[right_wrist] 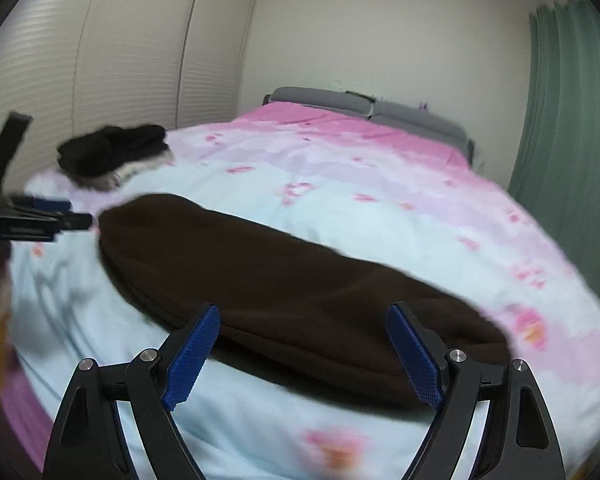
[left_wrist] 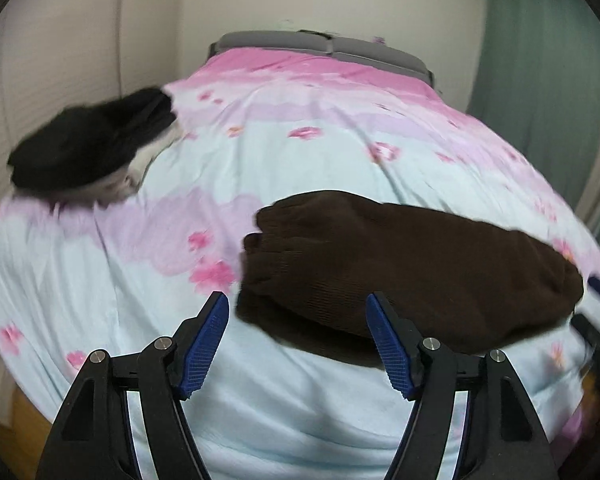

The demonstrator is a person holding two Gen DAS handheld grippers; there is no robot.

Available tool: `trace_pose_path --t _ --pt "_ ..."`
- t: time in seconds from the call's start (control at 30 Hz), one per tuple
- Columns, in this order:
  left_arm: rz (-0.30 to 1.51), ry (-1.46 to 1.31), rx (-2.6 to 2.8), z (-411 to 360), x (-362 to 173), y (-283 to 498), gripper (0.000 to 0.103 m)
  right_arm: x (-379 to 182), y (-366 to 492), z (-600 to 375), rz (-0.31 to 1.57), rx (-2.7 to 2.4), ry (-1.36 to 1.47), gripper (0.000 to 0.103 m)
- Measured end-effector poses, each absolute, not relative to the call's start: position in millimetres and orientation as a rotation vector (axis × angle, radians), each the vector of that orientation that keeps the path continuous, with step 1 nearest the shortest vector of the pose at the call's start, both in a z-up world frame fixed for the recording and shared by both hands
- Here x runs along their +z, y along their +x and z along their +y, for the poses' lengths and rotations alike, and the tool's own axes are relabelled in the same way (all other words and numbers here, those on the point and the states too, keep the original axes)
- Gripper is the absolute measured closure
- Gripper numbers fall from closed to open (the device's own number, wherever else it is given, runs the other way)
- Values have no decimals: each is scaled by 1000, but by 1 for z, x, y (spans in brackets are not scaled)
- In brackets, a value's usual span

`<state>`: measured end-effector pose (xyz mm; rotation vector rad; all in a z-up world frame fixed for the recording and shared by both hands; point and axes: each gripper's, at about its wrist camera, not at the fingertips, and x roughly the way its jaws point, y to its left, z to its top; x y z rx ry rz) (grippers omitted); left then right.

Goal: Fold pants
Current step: 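Lower the folded pants onto the duvet and open both tools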

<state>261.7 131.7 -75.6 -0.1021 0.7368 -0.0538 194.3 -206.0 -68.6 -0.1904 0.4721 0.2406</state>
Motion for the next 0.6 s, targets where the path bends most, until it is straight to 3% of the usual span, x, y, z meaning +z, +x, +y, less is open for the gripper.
trace_pose_path --t 0.43,0.47,0.53,0.6 --pt "785 -268 -114 147 -113 310 47 -91 191 -151 506 269 -150 17" --pt "781 -274 -110 148 -114 311 51 -91 192 -153 510 261 -149 17" --pt "767 -282 -112 149 -115 312 70 -91 195 -157 517 249 -141 17" --pt "764 -281 -120 149 -114 311 75 -93 199 -163 528 233 -127 17"
